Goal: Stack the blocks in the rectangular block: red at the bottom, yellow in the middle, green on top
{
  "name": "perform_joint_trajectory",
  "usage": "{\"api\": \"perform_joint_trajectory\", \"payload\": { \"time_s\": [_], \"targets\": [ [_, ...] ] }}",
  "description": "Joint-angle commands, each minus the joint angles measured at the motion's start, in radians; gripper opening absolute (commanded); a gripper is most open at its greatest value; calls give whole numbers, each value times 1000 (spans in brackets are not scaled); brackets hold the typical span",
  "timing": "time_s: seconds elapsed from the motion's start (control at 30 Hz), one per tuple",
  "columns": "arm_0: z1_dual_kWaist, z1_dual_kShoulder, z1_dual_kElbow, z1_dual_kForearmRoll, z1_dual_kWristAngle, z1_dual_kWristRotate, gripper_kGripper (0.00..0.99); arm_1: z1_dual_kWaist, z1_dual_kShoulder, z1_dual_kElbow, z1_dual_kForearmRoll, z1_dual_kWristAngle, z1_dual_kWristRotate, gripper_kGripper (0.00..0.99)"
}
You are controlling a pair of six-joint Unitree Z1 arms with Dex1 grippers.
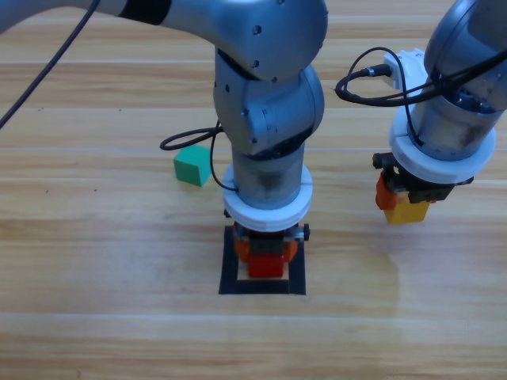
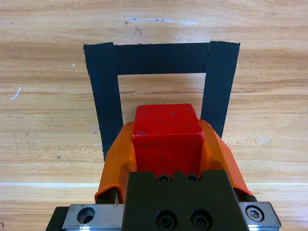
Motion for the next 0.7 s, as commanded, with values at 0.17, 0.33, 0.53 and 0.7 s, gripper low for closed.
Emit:
{"api": "perform_joint_trajectory", "payload": {
  "time_s": [0.17, 0.33, 0.53, 0.7],
  "targets": [
    [20, 70, 20, -14, 19, 12, 0, 23, 8, 4, -19, -3, 0, 158],
    [20, 73, 20, -14, 20, 9, 0, 23, 5, 4, -19, -3, 0, 158],
    [20, 59, 19, -14, 22, 6, 397, 22, 5, 2, -17, -3, 0, 158],
    [20, 40, 24, -14, 19, -17, 946, 20, 5, 4, -17, -3, -2, 158]
  ]
}}
